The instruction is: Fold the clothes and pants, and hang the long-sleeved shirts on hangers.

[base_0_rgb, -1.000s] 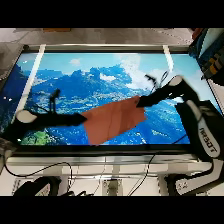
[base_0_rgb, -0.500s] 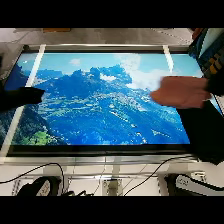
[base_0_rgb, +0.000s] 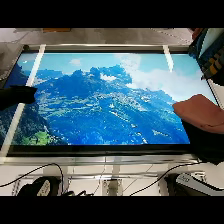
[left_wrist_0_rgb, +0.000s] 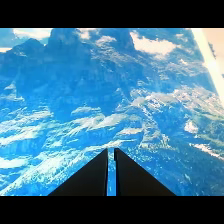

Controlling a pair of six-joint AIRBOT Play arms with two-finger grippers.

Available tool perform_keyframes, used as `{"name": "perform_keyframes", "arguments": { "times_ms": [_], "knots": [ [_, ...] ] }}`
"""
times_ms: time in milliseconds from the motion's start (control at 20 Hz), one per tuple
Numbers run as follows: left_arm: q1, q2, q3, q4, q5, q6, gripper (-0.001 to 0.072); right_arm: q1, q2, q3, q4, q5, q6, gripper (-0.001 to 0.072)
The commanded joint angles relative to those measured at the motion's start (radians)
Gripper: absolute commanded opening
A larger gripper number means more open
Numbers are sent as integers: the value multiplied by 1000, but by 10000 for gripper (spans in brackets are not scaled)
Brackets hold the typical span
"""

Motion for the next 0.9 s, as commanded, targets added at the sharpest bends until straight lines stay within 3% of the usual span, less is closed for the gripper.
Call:
{"name": "perform_keyframes", "arguments": {
  "times_ms": [0, 100, 150, 200, 250, 300, 450, 500, 550, 600, 750, 850],
  "knots": [
    [1, 2, 1, 3, 1, 0, 52, -22, 2, -5, -91, 40, 15, 19],
    [1, 2, 1, 3, 1, 0, 52, -22, 2, -6, -177, 37, 16, 19],
    [1, 2, 1, 3, 1, 0, 52, -22, 2, -6, -190, 26, 16, 64],
    [1, 2, 1, 3, 1, 0, 52, -22, 2, -6, -184, 0, 16, 269],
    [1, 2, 1, 3, 1, 0, 52, -22, 2, -6, -178, -18, 16, 573],
    [1, 2, 1, 3, 1, 0, 52, -22, 2, -6, -170, -22, 16, 699],
    [1, 2, 1, 3, 1, 0, 51, -21, 1, -6, -113, -51, 16, 666],
    [1, 2, 1, 3, 1, 0, 52, -21, 1, -6, -63, -64, 17, 492],
    [1, 2, 1, 3, 1, 0, 52, -21, 1, -6, 19, -74, 17, 135],
    [1, 2, 1, 3, 1, 0, 52, -14, 1, -6, 117, -77, 16, 19],
    [1, 2, 1, 3, 1, 0, 52, 89, 12, -6, 313, -112, -36, 18],
    [1, 2, 1, 3, 1, 0, 51, 235, 29, -5, 305, -137, -54, 17]
  ]
}}
